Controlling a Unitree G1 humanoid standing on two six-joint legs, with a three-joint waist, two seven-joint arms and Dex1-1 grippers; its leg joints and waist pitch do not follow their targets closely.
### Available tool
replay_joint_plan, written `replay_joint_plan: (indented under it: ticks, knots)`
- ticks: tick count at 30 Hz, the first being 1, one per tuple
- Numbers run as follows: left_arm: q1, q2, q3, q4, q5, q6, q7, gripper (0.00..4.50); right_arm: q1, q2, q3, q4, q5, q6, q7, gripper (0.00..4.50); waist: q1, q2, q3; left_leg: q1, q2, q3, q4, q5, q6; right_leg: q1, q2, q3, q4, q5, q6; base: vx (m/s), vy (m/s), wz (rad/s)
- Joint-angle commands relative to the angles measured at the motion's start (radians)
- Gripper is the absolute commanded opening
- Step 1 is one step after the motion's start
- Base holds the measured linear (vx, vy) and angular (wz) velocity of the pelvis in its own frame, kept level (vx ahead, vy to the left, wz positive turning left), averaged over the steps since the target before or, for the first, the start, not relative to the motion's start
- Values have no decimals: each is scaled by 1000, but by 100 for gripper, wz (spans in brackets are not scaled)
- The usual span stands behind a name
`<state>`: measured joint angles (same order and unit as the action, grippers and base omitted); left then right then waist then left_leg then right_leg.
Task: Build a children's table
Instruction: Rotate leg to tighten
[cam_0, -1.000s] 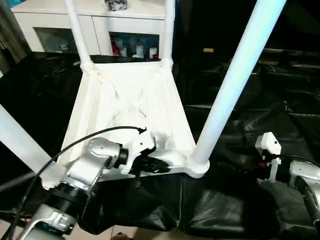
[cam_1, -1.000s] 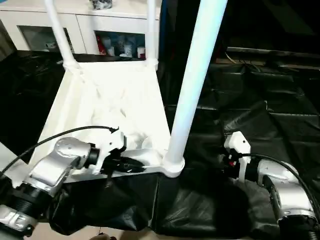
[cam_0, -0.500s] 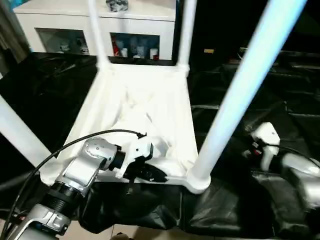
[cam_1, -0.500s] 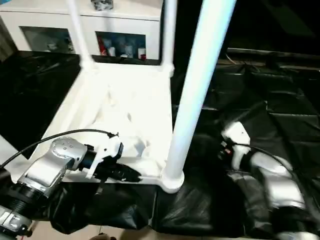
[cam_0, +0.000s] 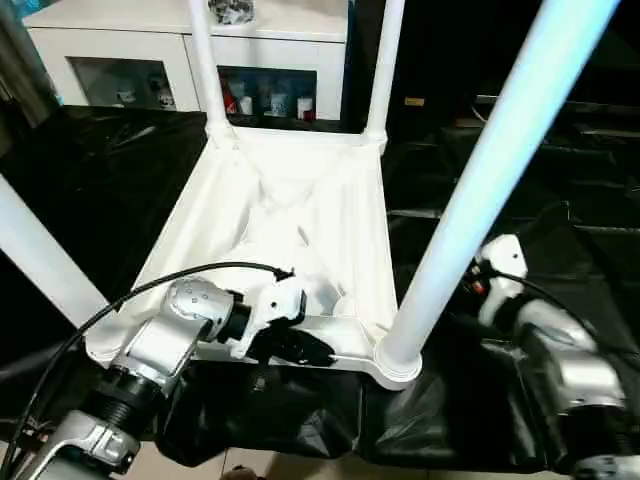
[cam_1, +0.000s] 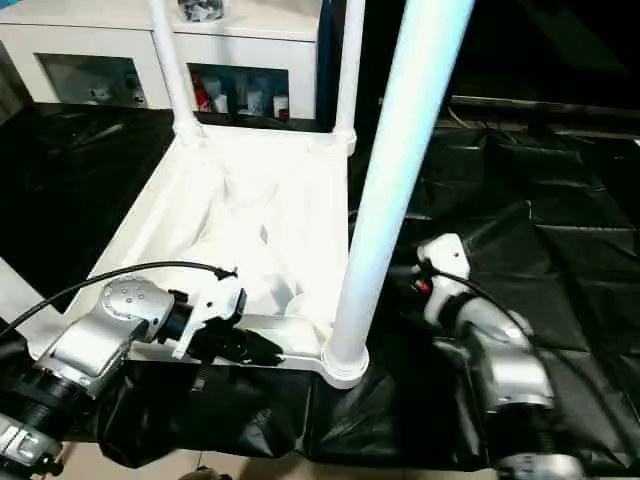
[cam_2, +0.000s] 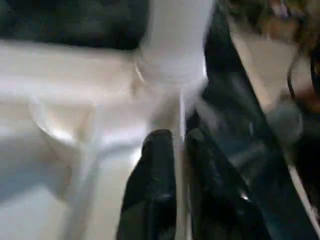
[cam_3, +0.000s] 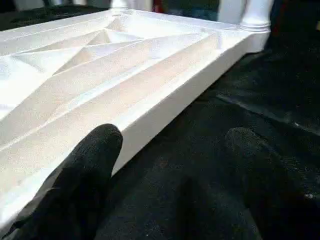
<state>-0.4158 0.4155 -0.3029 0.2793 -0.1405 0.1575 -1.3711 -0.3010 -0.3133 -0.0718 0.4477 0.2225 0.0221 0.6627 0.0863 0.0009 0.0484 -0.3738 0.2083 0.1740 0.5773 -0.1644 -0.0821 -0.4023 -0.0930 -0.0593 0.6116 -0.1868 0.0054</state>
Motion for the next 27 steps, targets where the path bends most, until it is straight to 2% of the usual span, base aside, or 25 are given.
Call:
replay_joint_plan:
  ticks: [1, 2, 3, 4, 5, 6, 7, 8, 9, 10, 11, 12, 14, 15, 16, 17, 18, 21, 22, 23, 24, 25, 26, 27]
  knots:
    - [9, -5, 63, -75, -57, 29, 36, 73, 12, 8, -14, -72, -15, 35, -59, 376, -4, -6, -63, 12, 17, 5, -67, -231, 24, 48, -36, 35, -69, -190, -219, 0, 0, 0]
    - [9, -5, 63, -75, -57, 29, 36, 85, 12, 8, -14, -72, -15, 35, -59, 376, -5, -6, -62, 13, 16, 6, -67, -232, 25, 47, -34, 35, -69, -184, -219, 0, 0, 0]
    - [20, -7, 87, -111, -77, 50, 63, 94, 19, 22, -21, -111, -9, 82, -95, 376, -6, -4, -61, 13, 16, 6, -67, -237, 25, 47, -33, 35, -70, -190, -216, 0, 0, 0]
    - [43, -20, 155, -165, -110, 66, 148, 97, 35, 48, -43, -178, -28, 146, -204, 376, -7, 0, -60, 13, 17, 5, -69, -235, 18, 47, -31, 37, -69, -192, -208, 0, 0, 0]
    - [43, -20, 155, -165, -110, 66, 148, 102, 35, 48, -43, -178, -28, 146, -204, 376, -7, -2, -60, 12, 16, 5, -69, -228, 15, 47, -30, 37, -68, -184, -206, 0, 0, 0]
    - [54, -40, 203, -177, -101, 45, 241, 112, 48, 66, -59, -209, -60, 176, -289, 376, -9, 3, -59, 12, 14, 6, -68, -238, 6, 45, -29, 36, -71, -198, -200, 0, 0, 0]
    - [52, -60, 233, -164, -76, 27, 324, 112, 55, 78, -72, -221, -67, 189, -330, 376, -10, 0, -59, 13, 13, 7, -69, -247, 1, 45, -29, 36, -74, -211, -193, 0, 0, 0]
    - [52, -70, 248, -158, -66, 22, 363, 135, 60, 84, -77, -228, -69, 191, -343, 393, -11, -1, -59, 15, 11, 7, -69, -265, -7, 44, -29, 36, -78, -246, -174, 0, 0, 0]
    - [54, -112, 309, -144, -55, 18, 493, 138, 84, 108, -89, -264, -64, 196, -384, 403, -12, 0, -57, 17, 11, 8, -69, -287, -10, 40, -27, 37, -84, -279, -154, 0, 0, 0]
    - [54, -112, 309, -144, -55, 18, 493, 151, 84, 108, -89, -264, -64, 196, -384, 413, -10, -2, -57, 16, 10, 6, -69, -298, -13, 40, -29, 36, -88, -309, -135, 0, 0, 0]
    - [66, -162, 377, -151, -57, 46, 634, 151, 117, 125, -78, -319, -65, 200, -405, 413, -11, 1, -58, 14, 10, 4, -70, -295, -15, 43, -28, 36, -85, -304, -130, 0, 0, 0]
    - [68, -168, 384, -153, -59, 49, 648, 176, 121, 126, -76, -325, -66, 199, -408, 436, -11, -3, -57, 13, 11, 4, -69, -294, -14, 41, -27, 36, -87, -286, -125, 0, 0, 0]
    - [84, -192, 412, -170, -89, 62, 681, 183, 136, 134, -68, -352, -74, 199, -421, 445, -13, -3, -58, 10, 8, 3, -71, -291, -10, 42, -26, 35, -88, -295, -115, 0, 0, 0]
    - [105, -232, 452, -181, -93, 44, 764, 185, 149, 148, -64, -370, -73, 200, -434, 449, -19, -1, -58, 6, 10, 2, -71, -287, -10, 43, -25, 36, -86, -273, -115, 0, 0, 0]
    - [138, -257, 469, -204, -88, 36, 815, 205, 159, 168, -64, -388, -74, 208, -458, 450, -23, -1, -59, 3, 9, 2, -70, -280, -9, 45, -24, 35, -85, -254, -116, 0, 0, 0]
    - [179, -293, 483, -228, -34, 3, 927, 205, 172, 180, -51, -404, -103, 237, -501, 450, -28, -4, -58, 2, 10, 1, -70, -277, -6, 44, -22, 36, -86, -241, -116, 0, 0, 0]
    - [215, -306, 472, -247, 17, -13, 984, 205, 181, 181, -32, -413, -144, 297, -541, 450, -34, -5, -57, 1, 9, 1, -70, -271, -5, 46, -19, 34, -87, -240, -106, 0, 0, 0]
    - [262, -317, 448, -273, 41, -3, 1000, 205, 194, 186, -26, -427, -136, 337, -540, 450, -37, -5, -58, 6, 7, 2, -69, -295, 1, 39, -19, 36, -92, -285, -87, 0, 0, 0]
    - [284, -326, 437, -284, 52, 2, 1013, 205, 205, 174, -4, -436, -166, 287, -531, 450, -37, -12, -54, 4, 7, 2, -71, -320, 1, 35, -20, 36, -98, -329, -72, 0, 0, 0]
    - [306, -331, 430, -293, 75, -1, 1040, 205, 214, 165, 18, -439, -195, 253, -528, 450, -35, -14, -54, 4, 9, 1, -71, -323, 0, 35, -23, 36, -98, -340, -67, 0, 0, 0]
    - [319, -334, 425, -298, 92, -6, 1058, 205, 220, 158, 34, -440, -216, 233, -528, 450, -36, -11, -49, 3, 9, 1, -71, -334, -1, 31, -23, 36, -103, -365, -57, 0, 0, 0]
    - [330, -336, 423, -301, 99, -14, 1067, 205, 224, 159, 37, -439, -209, 219, -516, 450, -36, -19, -51, 4, 9, 1, -71, -338, 1, 30, -22, 36, -104, -378, -48, 0, 0, 0]
    - [334, -337, 422, -302, 103, -16, 1071, 205, 226, 162, 36, -440, -208, 216, -518, 450, -35, -14, -49, 4, 9, 0, -72, -341, 3, 28, -23, 37, -104, -388, -41, 0, 0, 0]
    - [337, -337, 421, -303, 107, -19, 1075, 205, 227, 165, 34, -442, -206, 212, -521, 450, -35, -14, -49, 4, 9, 0, -72, -341, 3, 28, -23, 37, -104, -388, -41, 0, 0, 0]
